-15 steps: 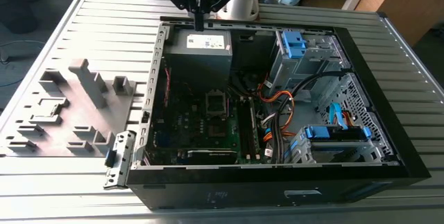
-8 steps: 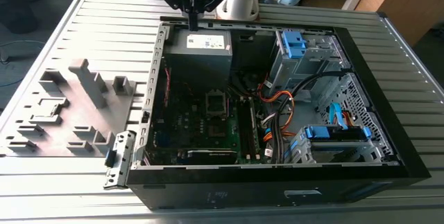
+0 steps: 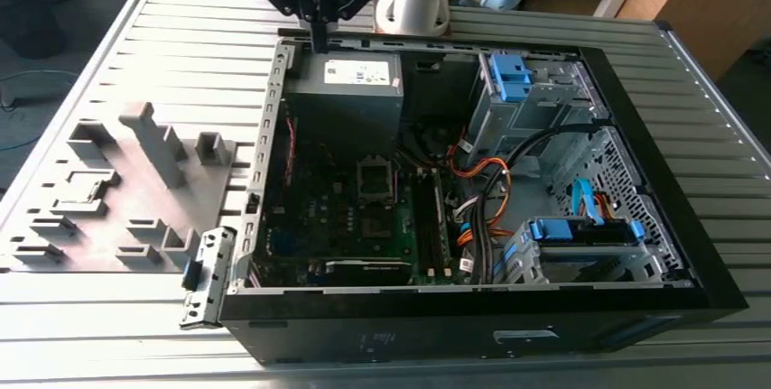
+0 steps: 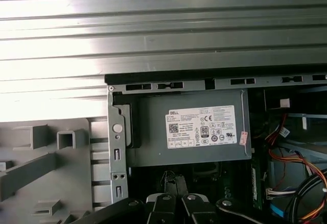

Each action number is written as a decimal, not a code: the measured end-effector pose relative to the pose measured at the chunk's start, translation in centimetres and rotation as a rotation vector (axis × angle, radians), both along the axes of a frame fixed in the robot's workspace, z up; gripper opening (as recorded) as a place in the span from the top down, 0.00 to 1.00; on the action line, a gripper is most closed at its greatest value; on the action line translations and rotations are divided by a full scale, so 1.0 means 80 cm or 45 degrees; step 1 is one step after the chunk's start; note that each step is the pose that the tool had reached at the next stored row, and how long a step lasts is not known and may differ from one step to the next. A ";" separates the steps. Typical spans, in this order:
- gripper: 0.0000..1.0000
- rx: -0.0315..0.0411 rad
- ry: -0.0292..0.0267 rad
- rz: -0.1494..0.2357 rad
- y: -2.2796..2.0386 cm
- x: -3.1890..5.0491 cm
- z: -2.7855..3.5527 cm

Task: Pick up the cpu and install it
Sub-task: 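Reach for the cpu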

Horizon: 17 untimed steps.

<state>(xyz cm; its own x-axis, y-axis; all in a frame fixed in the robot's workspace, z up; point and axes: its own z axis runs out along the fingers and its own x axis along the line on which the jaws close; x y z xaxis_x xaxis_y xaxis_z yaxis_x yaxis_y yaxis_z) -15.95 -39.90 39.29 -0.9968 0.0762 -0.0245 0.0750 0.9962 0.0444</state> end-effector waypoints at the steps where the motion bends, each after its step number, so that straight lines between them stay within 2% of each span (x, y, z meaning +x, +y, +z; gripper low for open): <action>1: 0.89 0.0000 0.0000 0.000 0.0000 -0.003 0.0000; 12: 0.89 -0.0001 0.0001 0.000 0.0000 -0.029 -0.0002; 17: 0.89 0.0000 0.0001 0.000 0.0000 -0.036 -0.0003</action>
